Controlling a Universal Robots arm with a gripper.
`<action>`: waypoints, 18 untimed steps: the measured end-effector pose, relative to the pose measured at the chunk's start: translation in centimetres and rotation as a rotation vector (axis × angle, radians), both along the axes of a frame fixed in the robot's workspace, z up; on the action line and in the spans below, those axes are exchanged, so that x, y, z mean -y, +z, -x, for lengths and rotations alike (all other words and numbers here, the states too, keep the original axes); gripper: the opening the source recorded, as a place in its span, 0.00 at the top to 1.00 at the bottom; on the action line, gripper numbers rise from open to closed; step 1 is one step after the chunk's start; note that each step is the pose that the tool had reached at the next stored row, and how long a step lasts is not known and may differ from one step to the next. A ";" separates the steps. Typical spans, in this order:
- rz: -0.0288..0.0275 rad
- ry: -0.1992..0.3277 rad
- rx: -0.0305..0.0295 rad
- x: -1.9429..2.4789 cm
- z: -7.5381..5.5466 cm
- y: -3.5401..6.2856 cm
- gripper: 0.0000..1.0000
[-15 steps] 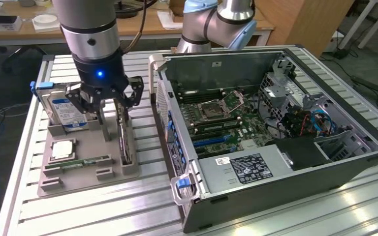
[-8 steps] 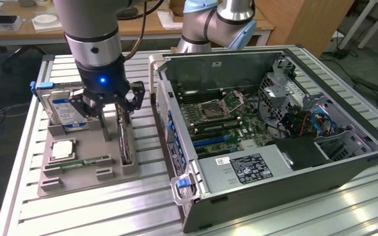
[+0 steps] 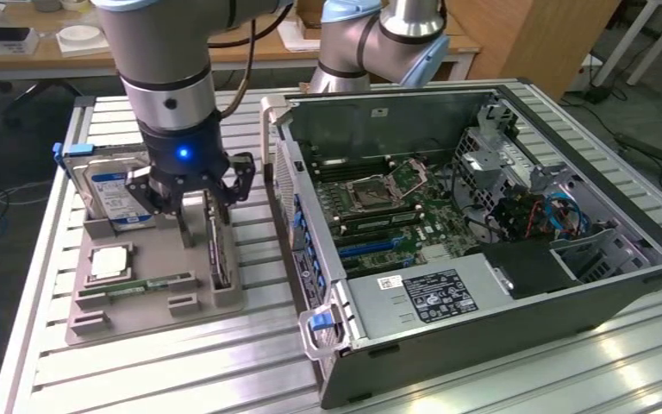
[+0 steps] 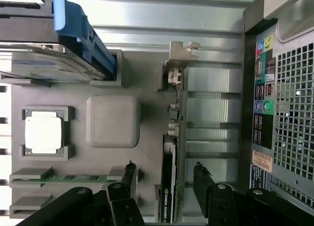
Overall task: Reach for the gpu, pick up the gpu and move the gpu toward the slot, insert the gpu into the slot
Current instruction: 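Pick up the gpu and move the gpu toward the slot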
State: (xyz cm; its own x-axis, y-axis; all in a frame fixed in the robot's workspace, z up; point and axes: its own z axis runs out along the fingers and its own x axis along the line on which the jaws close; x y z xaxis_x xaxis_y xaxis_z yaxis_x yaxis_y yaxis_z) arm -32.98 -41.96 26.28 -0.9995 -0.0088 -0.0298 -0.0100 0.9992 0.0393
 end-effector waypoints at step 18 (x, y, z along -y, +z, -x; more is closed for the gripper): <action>-0.0001 0.000 0.0001 0.02 0.0 -3.27 0.41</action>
State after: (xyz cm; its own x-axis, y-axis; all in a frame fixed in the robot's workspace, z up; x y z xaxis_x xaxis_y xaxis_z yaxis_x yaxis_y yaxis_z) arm -32.96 -41.98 23.01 -0.9995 -0.0088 -0.0298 -0.0100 0.9992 0.0393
